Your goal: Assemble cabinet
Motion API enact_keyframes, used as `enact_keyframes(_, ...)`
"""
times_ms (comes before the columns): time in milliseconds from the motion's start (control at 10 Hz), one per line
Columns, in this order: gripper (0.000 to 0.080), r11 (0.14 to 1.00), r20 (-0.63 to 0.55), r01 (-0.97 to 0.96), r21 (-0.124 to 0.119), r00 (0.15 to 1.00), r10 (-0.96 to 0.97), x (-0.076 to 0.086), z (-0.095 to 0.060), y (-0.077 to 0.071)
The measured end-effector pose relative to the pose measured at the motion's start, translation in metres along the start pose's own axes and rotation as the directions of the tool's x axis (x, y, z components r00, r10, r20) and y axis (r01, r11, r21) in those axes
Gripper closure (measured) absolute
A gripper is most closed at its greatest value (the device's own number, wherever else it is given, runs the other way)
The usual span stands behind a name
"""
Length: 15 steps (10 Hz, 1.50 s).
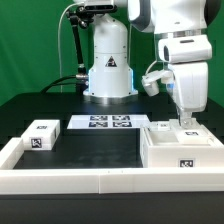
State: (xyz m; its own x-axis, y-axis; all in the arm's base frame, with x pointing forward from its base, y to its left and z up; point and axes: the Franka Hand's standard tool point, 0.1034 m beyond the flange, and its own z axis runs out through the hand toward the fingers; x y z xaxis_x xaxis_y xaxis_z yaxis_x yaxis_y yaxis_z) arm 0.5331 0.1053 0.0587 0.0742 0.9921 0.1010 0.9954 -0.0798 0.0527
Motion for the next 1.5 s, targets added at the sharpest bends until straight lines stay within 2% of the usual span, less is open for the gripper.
enact_keyframes(300,0.0729,1.0,0.0,0.0,0.001,1.0,0.0,0.0,0.0,0.0)
enact_keyframes(500,0.0729,1.0,0.004,-0.006,0.018,1.0,0.006,0.0,0.0,0.012)
enact_keyframes(800,0.0729,1.0,0.002,-0.014,0.023,1.0,0.014,0.0,0.001,0.03)
enact_keyframes(1000,0.0729,1.0,-0.002,-0.014,0.016,1.0,0.014,0.0,0.003,0.042)
enact_keyframes(1200,0.0729,0.999,0.002,-0.014,0.031,1.0,0.014,0.0,0.003,0.042)
enact_keyframes(1500,0.0729,0.999,0.003,-0.015,0.035,1.0,0.015,-0.001,0.003,0.042)
